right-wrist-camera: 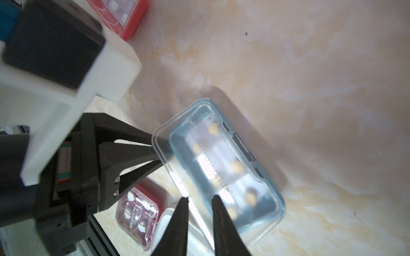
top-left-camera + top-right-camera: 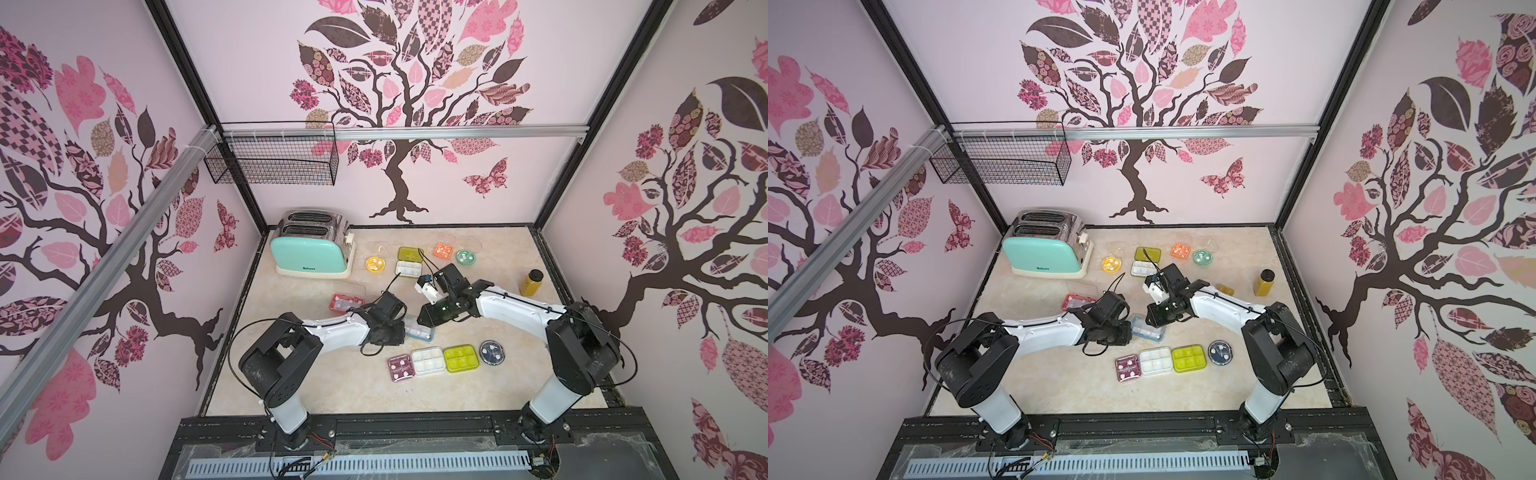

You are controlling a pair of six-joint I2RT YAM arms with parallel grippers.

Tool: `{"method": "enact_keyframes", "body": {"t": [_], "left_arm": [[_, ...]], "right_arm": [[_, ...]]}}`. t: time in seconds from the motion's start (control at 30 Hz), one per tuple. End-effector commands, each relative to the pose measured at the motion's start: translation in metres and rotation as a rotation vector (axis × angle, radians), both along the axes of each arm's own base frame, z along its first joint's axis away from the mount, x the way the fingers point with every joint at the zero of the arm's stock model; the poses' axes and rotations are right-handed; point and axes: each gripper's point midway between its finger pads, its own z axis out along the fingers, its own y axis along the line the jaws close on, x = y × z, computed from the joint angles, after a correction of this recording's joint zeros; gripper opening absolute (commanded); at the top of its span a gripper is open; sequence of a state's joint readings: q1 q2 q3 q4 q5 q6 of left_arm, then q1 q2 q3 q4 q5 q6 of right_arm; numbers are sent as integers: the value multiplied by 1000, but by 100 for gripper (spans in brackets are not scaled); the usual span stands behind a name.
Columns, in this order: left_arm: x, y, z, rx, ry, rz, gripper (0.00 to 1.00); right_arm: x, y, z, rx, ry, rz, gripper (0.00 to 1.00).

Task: Close pillboxes
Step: Close the lid on the pillbox.

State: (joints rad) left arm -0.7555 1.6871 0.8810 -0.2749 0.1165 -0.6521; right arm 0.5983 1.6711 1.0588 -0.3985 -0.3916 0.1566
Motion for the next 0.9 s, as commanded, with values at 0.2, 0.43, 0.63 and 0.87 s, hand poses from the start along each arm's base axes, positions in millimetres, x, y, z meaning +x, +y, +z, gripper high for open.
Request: {"method": "enact_keyframes", "body": {"t": [0.2,0.43,0.63,0.87], "left_arm": [[-8,24,26,44,-57,19,19],[12,21,53,68,-160,-10,64],[28,4,45,92,-160,-70,68],[34,0,29,123,-141,-83,63]], "right_arm": [[-7,-2,-5,-7,28,-67,36],[-4,-29,-6,-76,14,-246,74],[-7,-32,-24,-92,54,-280,73],[-8,-33,-37,-120,75,-276,76]]}}
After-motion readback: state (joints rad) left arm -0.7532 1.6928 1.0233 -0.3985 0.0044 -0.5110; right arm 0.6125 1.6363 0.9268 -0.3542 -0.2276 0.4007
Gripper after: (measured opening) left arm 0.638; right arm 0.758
